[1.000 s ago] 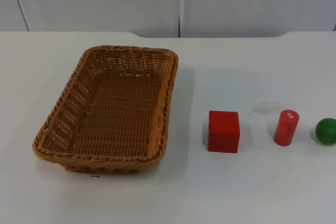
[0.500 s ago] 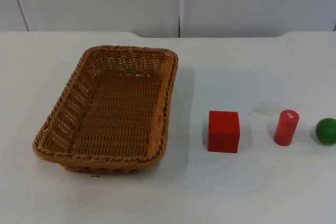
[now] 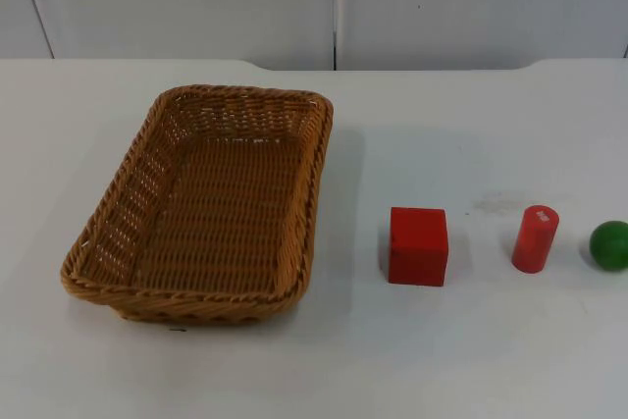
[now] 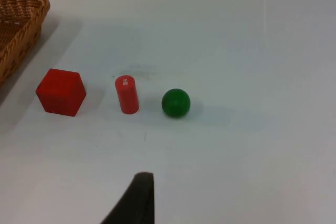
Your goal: Pick up the basket with the left hand and place the object to the left of the red cylinder into the basket with the right hand.
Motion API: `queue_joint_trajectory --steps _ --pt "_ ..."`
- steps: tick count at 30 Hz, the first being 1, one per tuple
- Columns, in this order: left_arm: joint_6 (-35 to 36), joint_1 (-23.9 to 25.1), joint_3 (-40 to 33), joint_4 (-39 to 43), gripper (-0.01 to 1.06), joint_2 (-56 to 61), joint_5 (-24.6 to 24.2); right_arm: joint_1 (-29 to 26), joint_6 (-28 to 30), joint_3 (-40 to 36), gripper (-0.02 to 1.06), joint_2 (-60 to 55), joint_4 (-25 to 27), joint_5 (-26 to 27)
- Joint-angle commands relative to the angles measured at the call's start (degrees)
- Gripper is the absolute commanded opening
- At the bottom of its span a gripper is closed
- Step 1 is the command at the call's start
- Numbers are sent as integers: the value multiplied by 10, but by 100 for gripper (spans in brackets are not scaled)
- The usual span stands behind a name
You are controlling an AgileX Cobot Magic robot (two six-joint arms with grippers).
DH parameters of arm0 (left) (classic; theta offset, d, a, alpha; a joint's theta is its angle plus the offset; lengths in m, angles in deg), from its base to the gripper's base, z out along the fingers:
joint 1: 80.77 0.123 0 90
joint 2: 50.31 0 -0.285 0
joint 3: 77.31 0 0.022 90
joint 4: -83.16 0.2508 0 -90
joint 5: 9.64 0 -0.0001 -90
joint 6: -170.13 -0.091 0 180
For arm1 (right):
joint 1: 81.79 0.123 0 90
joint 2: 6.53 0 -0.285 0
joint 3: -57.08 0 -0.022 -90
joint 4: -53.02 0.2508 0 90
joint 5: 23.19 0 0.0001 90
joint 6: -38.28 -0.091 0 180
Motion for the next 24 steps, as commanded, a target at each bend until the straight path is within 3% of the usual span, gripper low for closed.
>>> queue_joint_trajectory --steps 1,6,24 --pt "3 1 3 -14 105 -9 9 1 2 -1 104 1 0 6" --pt "-9 1 7 -36 105 -42 13 1 2 -1 104 1 0 6" --pt "-160 1 8 -192 105 -214 48 1 2 -1 104 1 0 6"
